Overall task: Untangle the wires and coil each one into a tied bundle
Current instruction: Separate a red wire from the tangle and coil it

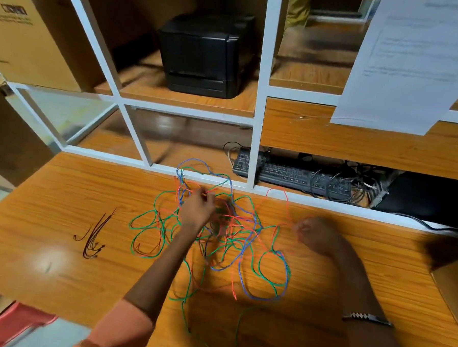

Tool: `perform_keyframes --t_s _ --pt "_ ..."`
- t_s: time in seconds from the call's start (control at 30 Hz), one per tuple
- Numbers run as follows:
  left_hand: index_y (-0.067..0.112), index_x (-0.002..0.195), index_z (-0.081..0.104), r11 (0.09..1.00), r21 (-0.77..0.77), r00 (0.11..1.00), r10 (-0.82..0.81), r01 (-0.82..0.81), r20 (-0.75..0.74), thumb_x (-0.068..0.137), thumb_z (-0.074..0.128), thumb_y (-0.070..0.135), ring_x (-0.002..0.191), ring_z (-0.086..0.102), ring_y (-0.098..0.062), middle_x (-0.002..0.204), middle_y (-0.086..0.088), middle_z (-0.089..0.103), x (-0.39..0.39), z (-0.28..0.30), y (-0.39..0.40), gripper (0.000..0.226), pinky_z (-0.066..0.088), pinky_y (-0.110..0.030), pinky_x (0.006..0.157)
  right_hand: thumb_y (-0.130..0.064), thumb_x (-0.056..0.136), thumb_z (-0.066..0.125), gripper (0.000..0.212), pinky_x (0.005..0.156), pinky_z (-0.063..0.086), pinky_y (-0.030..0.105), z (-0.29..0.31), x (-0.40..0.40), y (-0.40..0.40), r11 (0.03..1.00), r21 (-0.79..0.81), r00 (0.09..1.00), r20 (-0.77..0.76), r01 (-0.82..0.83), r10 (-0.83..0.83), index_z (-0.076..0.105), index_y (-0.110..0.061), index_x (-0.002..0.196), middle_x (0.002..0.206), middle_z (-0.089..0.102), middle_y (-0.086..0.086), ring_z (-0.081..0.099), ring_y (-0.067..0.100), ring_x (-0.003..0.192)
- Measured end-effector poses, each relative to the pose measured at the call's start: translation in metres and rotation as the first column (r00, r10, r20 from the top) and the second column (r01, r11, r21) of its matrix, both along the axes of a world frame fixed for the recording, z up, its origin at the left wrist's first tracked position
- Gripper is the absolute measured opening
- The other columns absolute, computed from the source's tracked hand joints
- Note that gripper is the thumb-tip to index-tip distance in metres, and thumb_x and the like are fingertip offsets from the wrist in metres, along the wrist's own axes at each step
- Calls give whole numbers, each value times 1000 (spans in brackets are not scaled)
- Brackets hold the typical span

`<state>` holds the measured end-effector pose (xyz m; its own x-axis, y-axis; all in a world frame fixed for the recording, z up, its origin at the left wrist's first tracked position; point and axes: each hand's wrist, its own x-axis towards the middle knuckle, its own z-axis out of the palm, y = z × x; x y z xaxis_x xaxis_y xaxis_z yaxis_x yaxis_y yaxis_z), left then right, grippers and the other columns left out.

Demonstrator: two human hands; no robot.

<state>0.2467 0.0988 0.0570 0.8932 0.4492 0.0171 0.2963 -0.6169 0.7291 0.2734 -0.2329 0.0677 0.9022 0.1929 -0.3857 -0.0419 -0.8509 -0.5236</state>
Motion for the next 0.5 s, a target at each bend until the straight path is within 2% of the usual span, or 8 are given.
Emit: perform_keyframes --t_s 0.07,0.13,0.17,0.2,0.27,0.33,0.43,0.5 --pt "24 95 62 986 -87 971 -120 141 206 96 58 44 75 69 -22 92 4 73 -16 25 -37 20 55 -38 71 -2 86 67 32 88 54 35 8 5 9 990 141 987 157 5 -27 68 -33 80 100 74 -2 69 22 99" --pt "28 95 59 944 -125 899 -244 307 365 100 60 40 76 66 -16 91 9 69 -40 46 -72 13 53 -36 71 -18 94 69 14 78 50 28 32 0 33 927 374 967 221 36 -127 68 -27 83 93 73 -3 67 17 88" --pt "29 97 60 919 -153 872 -279 364 403 102 61 38 78 66 -16 90 8 68 -52 54 -87 11 53 -38 70 -36 96 68 18 75 50 26 46 -4 49 857 506 974 127 97 -185 70 -22 86 88 72 -3 66 16 85" --pt "29 98 61 890 -201 856 -299 410 422 103 61 37 78 66 -17 89 6 68 -62 58 -98 9 53 -40 68 -55 95 63 38 73 52 27 56 -7 62 773 600 975 -66 207 -210 72 -18 92 87 73 -3 66 16 83" --pt "23 96 65 815 -311 835 -336 489 435 101 64 31 77 64 -18 88 0 69 -78 61 -110 10 49 -42 67 -68 95 51 58 69 57 29 66 -14 83 613 637 855 -503 467 -129 73 -18 111 98 75 2 70 19 88" --pt "17 91 66 758 -367 824 -381 538 420 100 67 28 75 59 -15 84 -1 68 -85 57 -107 14 46 -39 66 -57 97 56 52 68 60 29 62 -18 92 503 645 765 -642 576 -52 67 -14 123 113 75 9 72 22 91" --pt "13 81 66 697 -490 849 -381 524 366 97 68 30 88 66 -23 94 -4 72 -85 53 -88 24 48 -43 79 -24 98 64 31 58 55 23 53 -18 92 406 741 819 -572 534 -33 63 -11 127 109 72 12 70 13 78" --pt "12 70 64 646 -563 857 -379 516 350 93 70 26 106 70 -25 106 -7 76 -86 58 -77 28 49 -38 91 -17 96 67 32 52 46 22 51 -15 89 449 759 859 -510 472 -41 64 -12 127 95 71 4 63 7 65"
